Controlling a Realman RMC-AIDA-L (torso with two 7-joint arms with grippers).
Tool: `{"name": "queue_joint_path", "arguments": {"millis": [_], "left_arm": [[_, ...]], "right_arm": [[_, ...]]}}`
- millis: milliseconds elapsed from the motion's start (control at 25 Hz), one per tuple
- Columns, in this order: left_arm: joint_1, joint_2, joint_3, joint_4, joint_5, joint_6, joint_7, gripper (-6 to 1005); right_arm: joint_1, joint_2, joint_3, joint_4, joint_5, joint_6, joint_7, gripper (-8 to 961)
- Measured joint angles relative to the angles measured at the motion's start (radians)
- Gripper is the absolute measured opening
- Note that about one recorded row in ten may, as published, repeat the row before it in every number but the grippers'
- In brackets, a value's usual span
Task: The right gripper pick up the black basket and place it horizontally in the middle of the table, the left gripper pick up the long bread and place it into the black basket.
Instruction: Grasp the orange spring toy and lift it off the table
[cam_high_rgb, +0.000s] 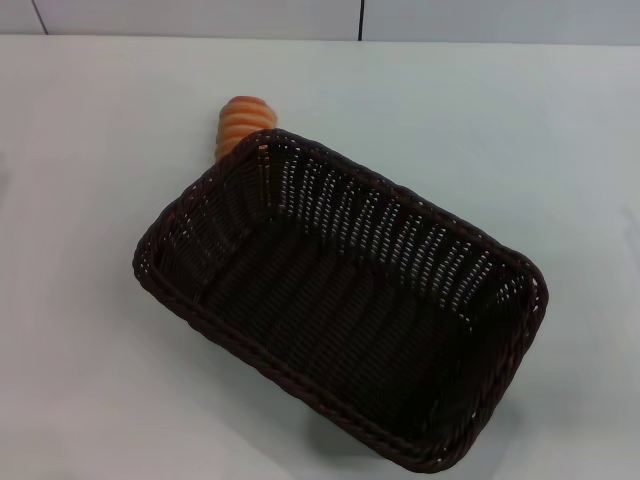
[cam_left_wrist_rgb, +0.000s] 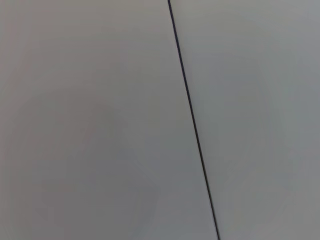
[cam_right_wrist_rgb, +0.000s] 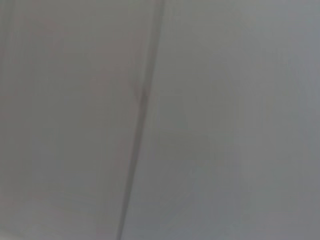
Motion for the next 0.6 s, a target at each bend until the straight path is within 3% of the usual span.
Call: {"name": "queue_joint_path", "arguments": {"millis": [160,360,520,600], "left_arm": [[-0.029,0.000,0.007,-0.015,0.023,0.001,0.000,776],[-0.096,0.002,0.007,-0.038,0.048,0.012,-0.069,776],[-0.181,0.006,-0.057,-0.038,0.145,0.144,-0.287,776],[-0.254,0.006,-0.144,-0.006,0.312,0.281,-0.497,776]], "right_arm": [[0.030,0.001,-0.001,-0.015,-0.152,-0.033,-0.008,391],[0.025,0.008,0.004,-0.019,-0.149,-0.068,-0.040,391],[0.020,0.008,0.003,-0.007,-0.138,-0.087,-0.052,391],[0.015,0.008,0.006,0.000,-0.138,-0.089,-0.055,391]]}}
